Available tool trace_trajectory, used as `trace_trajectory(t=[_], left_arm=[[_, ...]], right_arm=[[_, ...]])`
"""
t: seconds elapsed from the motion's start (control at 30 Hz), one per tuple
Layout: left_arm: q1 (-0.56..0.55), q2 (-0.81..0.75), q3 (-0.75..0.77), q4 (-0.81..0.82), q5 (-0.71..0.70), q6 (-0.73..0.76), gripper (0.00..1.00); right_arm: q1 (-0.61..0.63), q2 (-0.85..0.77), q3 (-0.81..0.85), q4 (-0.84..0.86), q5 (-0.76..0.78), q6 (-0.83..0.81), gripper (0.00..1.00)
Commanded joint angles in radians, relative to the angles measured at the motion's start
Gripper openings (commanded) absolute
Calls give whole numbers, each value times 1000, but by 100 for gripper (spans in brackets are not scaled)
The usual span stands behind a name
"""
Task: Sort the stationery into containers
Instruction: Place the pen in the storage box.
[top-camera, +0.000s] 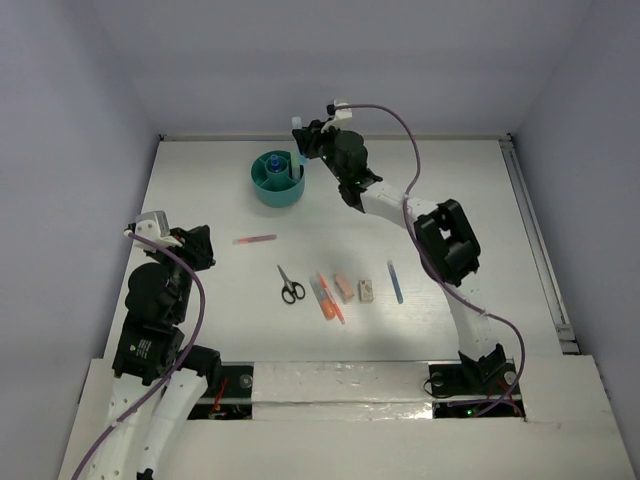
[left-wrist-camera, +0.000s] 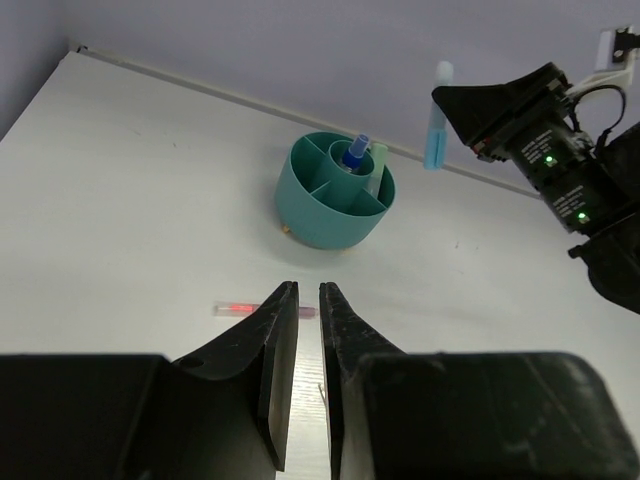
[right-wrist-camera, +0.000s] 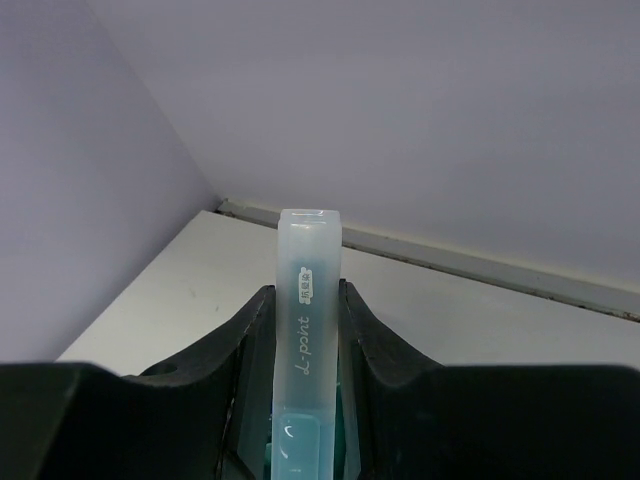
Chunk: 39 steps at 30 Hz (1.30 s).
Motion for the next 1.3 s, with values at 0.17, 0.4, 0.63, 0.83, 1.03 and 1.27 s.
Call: trace_trajectory(t=[0.17, 0.4, 0.63, 0.83, 1.03, 1.27], left_arm=[[-1, 7, 11, 34, -11, 7, 12], [-1, 6, 11, 33, -23, 9, 12], [-1, 10, 12, 34, -31, 12, 12], [-1, 18, 14, 37, -29, 13, 12], [-1, 18, 12, 36, -29, 13, 12], [-1, 9, 11, 36, -31, 13, 12]], right_arm=[[-1, 166, 171, 191, 12, -17, 0], [-1, 258, 249, 225, 31, -37, 0], [8, 297, 254, 243, 35, -35, 0], [8, 278, 150, 313, 37, -40, 0], [18, 251, 78, 350, 40, -45, 13], [18, 214, 30, 364, 5, -28, 52]])
